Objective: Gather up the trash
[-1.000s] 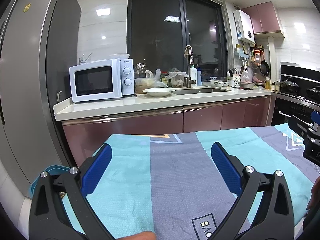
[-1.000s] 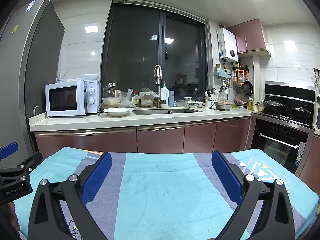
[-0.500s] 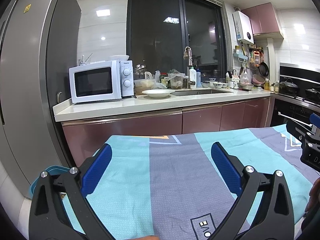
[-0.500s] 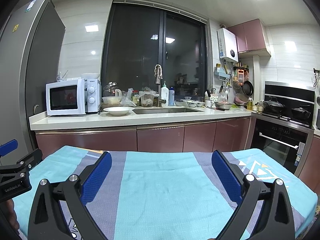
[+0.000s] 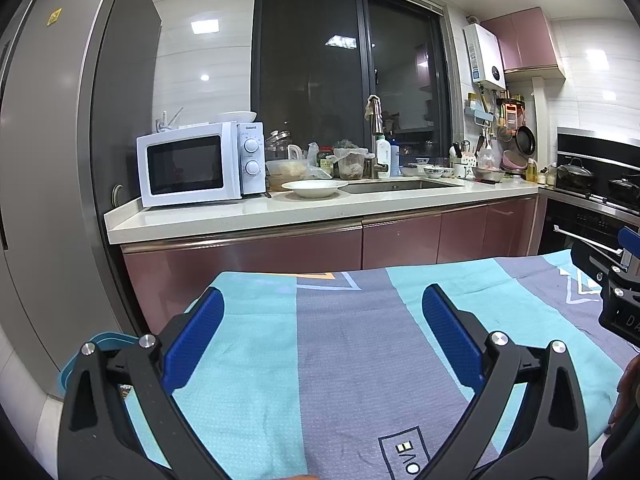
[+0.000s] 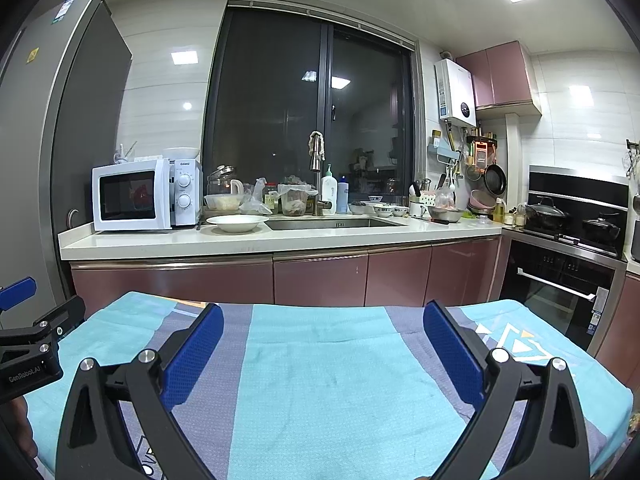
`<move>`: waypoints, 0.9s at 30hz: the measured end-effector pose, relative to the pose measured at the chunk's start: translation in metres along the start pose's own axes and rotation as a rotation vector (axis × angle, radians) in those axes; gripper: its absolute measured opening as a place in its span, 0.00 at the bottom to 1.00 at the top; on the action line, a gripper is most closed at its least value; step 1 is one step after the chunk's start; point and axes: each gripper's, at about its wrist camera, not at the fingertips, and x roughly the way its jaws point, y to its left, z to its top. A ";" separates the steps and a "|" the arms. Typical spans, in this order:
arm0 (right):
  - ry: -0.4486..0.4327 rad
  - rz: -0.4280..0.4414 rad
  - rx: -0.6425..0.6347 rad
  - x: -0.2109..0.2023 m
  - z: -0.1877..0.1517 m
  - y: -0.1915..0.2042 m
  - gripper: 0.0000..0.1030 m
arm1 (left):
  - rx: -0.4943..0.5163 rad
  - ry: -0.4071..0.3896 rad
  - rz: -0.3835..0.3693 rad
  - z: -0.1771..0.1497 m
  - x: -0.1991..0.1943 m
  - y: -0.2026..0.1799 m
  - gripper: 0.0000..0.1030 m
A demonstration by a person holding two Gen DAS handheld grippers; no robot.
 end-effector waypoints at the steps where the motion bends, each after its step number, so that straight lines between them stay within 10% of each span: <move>1: 0.000 0.000 0.001 0.000 0.000 0.000 0.94 | 0.000 0.000 0.001 0.000 0.000 0.000 0.95; 27: 0.002 -0.005 0.003 -0.003 0.000 0.000 0.94 | -0.001 -0.001 -0.005 0.003 -0.005 0.000 0.95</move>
